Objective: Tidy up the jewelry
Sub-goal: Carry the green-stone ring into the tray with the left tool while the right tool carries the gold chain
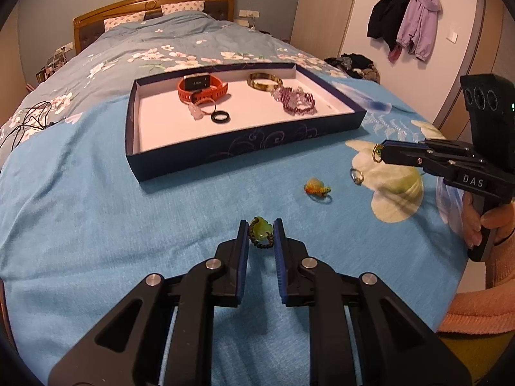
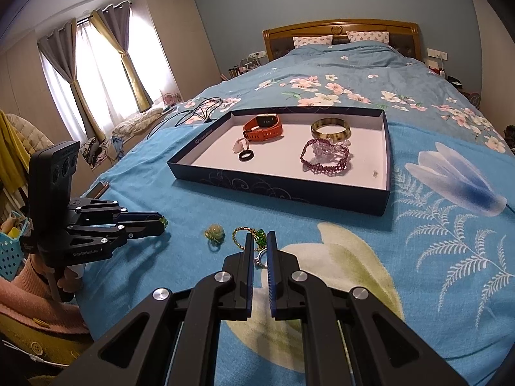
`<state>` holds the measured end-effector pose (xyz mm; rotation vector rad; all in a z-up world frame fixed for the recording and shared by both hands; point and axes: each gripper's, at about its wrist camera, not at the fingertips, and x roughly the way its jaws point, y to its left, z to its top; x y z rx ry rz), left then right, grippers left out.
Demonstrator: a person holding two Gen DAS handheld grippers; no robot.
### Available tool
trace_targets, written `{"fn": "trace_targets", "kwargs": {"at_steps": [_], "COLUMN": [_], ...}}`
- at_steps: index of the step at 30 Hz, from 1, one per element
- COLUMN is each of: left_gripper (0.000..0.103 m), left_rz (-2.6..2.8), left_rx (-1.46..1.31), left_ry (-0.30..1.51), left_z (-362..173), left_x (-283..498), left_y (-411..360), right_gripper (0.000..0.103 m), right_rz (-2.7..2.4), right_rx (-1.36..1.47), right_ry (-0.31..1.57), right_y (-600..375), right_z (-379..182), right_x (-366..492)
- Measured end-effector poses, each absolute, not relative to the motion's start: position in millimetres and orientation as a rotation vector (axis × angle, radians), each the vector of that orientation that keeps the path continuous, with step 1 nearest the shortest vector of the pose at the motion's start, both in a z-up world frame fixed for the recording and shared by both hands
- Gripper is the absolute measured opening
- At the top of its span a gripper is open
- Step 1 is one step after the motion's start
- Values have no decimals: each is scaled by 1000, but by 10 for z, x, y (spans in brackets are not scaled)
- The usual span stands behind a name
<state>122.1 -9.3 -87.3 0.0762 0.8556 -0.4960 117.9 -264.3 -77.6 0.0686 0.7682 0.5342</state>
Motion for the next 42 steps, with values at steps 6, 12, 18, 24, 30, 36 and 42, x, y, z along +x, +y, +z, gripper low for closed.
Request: {"fn": "trace_targets", "kwargs": {"at_steps": [6, 12, 18, 24, 30, 36, 42], "left_gripper": [16, 16, 16, 16, 16, 16, 16], "left_rz": [-496, -498, -502, -497, -490, -486, -482], "left_rx": [54, 39, 25, 12, 11, 9, 9], "left_ry": [819, 774, 745, 728, 715, 705, 697], "left_z": [-754, -621, -524, -468, -423, -379, -354], "left_x": [1228, 1240, 1260, 1286, 1326, 1379, 1426], "left_y": [-70, -74, -83, -66, -70, -77, -81], "right_gripper": [6, 6, 6, 6, 6, 6, 6], "right_rz": [532, 531, 530, 524, 515, 511, 505], "right_rx": [79, 98, 108, 118, 124, 127, 131], "right_ry": [743, 720, 701, 693, 682, 666, 658], "right_y": [-2652, -2658, -2654, -2673, -2681, -2681, -2692], "right_z": [-716, -665, -626, -614, -589, -555, -528], "right_x": [1196, 1232, 1239, 1269, 1306, 1361, 1412]}}
